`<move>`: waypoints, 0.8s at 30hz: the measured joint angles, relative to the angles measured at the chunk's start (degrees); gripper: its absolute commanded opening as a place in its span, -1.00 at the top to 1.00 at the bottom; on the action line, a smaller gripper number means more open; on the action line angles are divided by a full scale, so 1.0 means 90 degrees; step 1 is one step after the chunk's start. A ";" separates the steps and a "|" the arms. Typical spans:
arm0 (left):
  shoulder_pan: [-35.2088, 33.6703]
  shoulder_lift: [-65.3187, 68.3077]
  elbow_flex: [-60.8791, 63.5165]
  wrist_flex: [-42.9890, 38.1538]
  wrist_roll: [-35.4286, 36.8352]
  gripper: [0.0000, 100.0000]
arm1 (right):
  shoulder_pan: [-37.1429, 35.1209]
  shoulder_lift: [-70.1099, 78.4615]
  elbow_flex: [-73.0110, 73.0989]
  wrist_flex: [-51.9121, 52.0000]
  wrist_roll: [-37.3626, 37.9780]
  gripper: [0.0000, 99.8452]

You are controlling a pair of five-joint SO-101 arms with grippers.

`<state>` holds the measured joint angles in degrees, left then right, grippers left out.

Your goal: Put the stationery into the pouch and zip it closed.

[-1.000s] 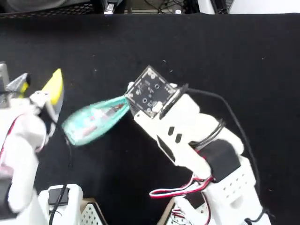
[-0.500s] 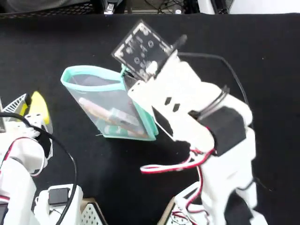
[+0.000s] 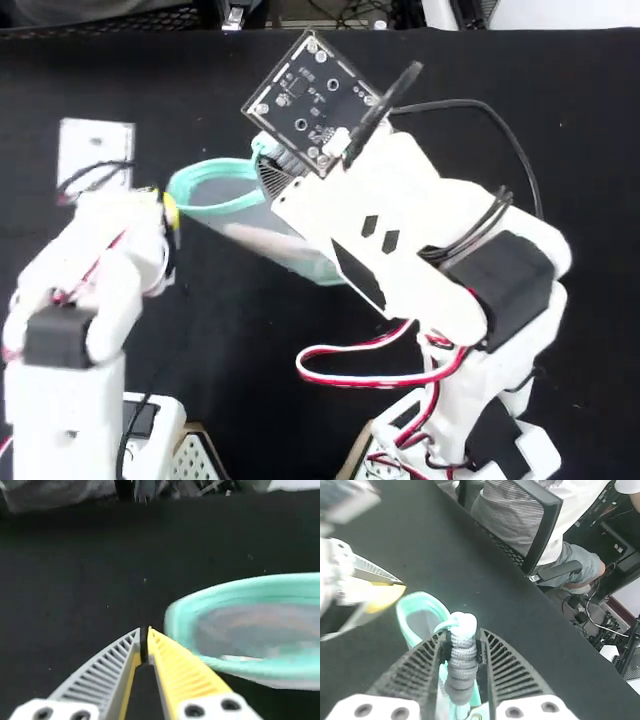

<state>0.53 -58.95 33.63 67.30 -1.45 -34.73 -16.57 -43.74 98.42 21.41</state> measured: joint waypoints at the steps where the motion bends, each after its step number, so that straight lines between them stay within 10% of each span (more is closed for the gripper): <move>1: 0.0010 0.0000 0.0059 -0.0186 0.0000 0.88 | 0.0000 0.0000 0.0000 0.0000 0.0000 0.98; 6: -0.0010 -0.0020 0.0068 -0.0742 -0.0010 0.62 | 0.0000 0.0000 0.0000 0.0059 0.0098 0.98; 24: -0.1260 -0.1348 0.0107 0.0117 -0.0010 0.74 | -0.0293 0.0469 -0.0078 -0.0645 0.0469 0.98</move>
<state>-10.81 -71.08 34.59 68.35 -1.54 -37.36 -12.35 -44.44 92.62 25.63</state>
